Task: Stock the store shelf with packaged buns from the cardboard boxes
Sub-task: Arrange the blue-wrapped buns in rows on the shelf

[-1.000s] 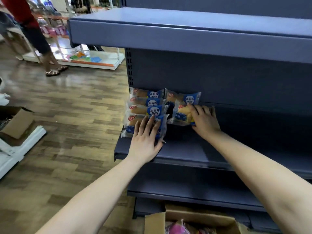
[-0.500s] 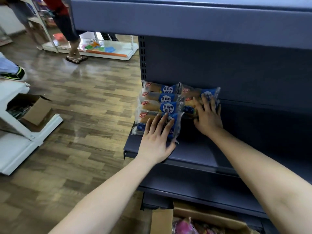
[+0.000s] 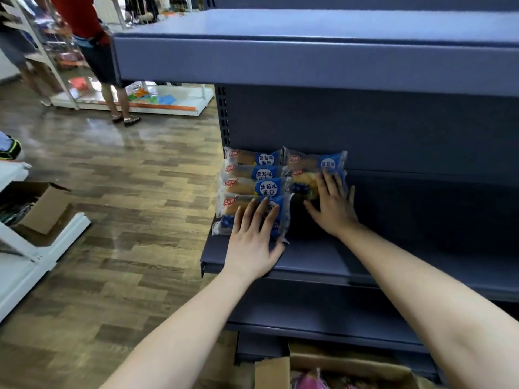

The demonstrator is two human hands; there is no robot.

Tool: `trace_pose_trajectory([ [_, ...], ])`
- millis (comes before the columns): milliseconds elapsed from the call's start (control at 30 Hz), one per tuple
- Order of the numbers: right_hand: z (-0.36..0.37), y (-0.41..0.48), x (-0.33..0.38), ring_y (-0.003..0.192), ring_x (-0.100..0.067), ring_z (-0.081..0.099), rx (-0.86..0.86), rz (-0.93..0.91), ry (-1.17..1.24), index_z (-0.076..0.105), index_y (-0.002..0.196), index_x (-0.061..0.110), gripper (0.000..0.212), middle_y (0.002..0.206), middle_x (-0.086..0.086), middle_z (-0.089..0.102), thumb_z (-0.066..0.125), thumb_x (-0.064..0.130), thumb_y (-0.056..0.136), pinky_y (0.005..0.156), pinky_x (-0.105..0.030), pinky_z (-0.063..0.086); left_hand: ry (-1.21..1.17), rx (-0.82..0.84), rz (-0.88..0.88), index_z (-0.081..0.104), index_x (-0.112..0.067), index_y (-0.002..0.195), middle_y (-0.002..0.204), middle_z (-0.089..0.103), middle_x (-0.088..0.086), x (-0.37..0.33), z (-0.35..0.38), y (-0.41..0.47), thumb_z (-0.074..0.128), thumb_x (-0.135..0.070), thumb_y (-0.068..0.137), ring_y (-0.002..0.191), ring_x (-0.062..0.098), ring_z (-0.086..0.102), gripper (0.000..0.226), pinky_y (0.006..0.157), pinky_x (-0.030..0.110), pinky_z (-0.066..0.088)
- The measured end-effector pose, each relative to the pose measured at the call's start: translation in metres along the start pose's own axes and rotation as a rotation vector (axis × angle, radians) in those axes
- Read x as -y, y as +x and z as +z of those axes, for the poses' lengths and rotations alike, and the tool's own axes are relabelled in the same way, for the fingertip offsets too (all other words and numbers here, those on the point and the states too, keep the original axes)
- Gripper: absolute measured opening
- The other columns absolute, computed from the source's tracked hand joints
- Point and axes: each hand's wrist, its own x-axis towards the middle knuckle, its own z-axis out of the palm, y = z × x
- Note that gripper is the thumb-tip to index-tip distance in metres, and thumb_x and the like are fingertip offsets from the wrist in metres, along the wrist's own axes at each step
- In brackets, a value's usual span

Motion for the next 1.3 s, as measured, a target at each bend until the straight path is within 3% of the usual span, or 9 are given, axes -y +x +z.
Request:
trace_pose_trajectory([
  [267,-0.007,-0.036,0.009,0.146,-0.019,-0.014,-0.004,0.056,0.048,-0.006,0.152,0.02,0.071,0.158,0.003,-0.019,0.03,0.049,0.098,0.115,-0.055,-0.006,0.035,0.047,0.009,0.045,-0.012,0.139,0.146,0.042,0.013,-0.001,-0.002,0.0,0.044,-0.048,0.083,0.138,0.035,0.032,0.067,0.114,0.05,0.02],
  [500,-0.021,-0.098,-0.022,0.146,-0.024,-0.009,-0.025,-0.039,-0.057,0.024,0.15,0.023,0.058,0.16,-0.001,-0.005,0.039,0.044,0.098,0.114,-0.056,-0.001,-0.001,0.052,0.09,0.047,-0.006,0.134,0.147,0.038,0.019,-0.038,-0.013,0.001,0.042,-0.036,0.077,0.133,0.042,0.037,0.064,0.107,0.06,0.024],
  [733,-0.043,-0.166,-0.09,0.145,-0.033,0.01,-0.167,0.232,0.032,0.037,0.144,0.012,0.052,0.157,-0.013,0.017,0.047,0.033,0.097,0.112,-0.057,0.013,-0.204,0.095,0.493,0.049,-0.014,0.133,0.146,0.041,0.01,-0.166,-0.006,-0.019,0.054,-0.025,0.075,0.13,0.032,0.041,0.06,0.111,0.049,0.026],
  [1067,-0.05,-0.326,-0.18,0.145,-0.029,0.009,-0.097,0.598,-0.06,0.032,0.146,0.017,0.052,0.158,-0.007,0.013,0.041,0.036,0.099,0.115,-0.049,0.014,-0.242,0.31,0.751,0.064,-0.009,0.115,0.13,0.058,0.014,-0.251,0.036,-0.058,0.075,-0.011,0.062,0.116,0.032,0.058,0.054,0.103,0.05,0.038],
  [1167,-0.036,-0.369,-0.187,0.143,-0.032,0.016,-0.069,0.642,-0.033,0.036,0.144,0.014,0.051,0.155,-0.011,0.02,0.046,0.034,0.098,0.114,-0.049,0.018,-0.233,0.424,0.788,0.059,-0.008,0.123,0.137,0.051,0.015,-0.271,0.051,-0.076,0.068,-0.013,0.07,0.124,0.036,0.05,0.054,0.108,0.05,0.032],
  [1300,-0.012,-0.408,-0.182,0.141,-0.028,0.021,-0.003,0.701,0.027,0.037,0.143,0.015,0.052,0.153,-0.011,0.024,0.047,0.036,0.096,0.114,-0.046,0.021,-0.19,0.63,0.8,0.038,-0.012,0.142,0.155,0.025,0.01,-0.295,0.07,-0.11,0.049,-0.023,0.088,0.141,0.034,0.022,0.057,0.117,0.044,0.014],
])
